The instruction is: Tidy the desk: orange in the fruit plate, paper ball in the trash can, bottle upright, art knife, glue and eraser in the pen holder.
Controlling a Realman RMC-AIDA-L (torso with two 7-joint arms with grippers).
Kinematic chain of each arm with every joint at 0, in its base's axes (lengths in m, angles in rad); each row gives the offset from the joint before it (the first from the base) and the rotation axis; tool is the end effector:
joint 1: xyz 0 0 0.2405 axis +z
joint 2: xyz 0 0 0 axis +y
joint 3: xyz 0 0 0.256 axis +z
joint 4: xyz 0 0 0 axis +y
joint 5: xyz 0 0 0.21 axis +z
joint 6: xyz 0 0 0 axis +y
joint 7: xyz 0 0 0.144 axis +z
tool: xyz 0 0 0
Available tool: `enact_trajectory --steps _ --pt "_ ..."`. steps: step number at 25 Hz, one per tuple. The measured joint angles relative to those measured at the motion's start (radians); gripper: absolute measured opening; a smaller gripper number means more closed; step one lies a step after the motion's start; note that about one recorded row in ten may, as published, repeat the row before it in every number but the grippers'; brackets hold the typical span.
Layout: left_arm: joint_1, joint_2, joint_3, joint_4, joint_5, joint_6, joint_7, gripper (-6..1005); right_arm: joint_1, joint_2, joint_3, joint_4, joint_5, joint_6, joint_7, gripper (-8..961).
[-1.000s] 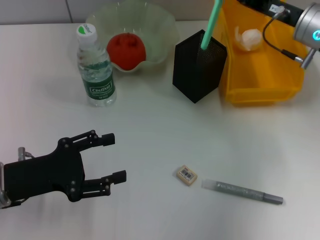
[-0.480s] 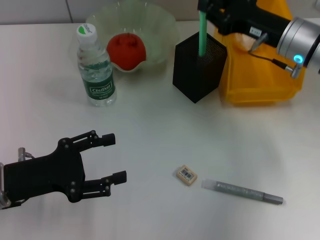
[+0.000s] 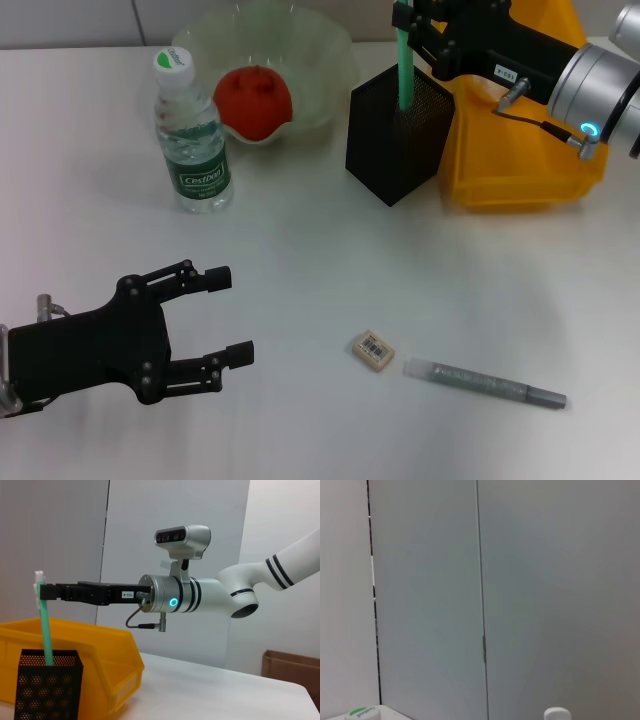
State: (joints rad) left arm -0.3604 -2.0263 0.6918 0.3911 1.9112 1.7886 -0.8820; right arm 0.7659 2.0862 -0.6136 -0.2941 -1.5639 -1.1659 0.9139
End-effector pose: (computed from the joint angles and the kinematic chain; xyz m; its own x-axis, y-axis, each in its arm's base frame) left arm -0.3006 0.2393 -0.0115 0.7544 0.1475 0.6396 0.2869 -0.9505 -0.1191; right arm 0.2099 0.4145 -0.0221 0.7273 -0.0439 -0.6849 -0.4838 -0.7405 -0.4664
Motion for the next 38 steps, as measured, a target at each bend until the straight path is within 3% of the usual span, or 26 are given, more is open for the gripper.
enact_trajectory --steps 32,38 --pt "0.0 -0.001 0.0 0.003 -0.008 -0.002 0.0 829 -0.004 0.0 -0.052 0.025 -0.004 0.058 -0.038 302" --pt "0.0 0.0 0.0 0.001 -0.009 0.0 0.0 829 -0.005 0.0 -0.05 0.028 -0.004 0.059 -0.038 454"
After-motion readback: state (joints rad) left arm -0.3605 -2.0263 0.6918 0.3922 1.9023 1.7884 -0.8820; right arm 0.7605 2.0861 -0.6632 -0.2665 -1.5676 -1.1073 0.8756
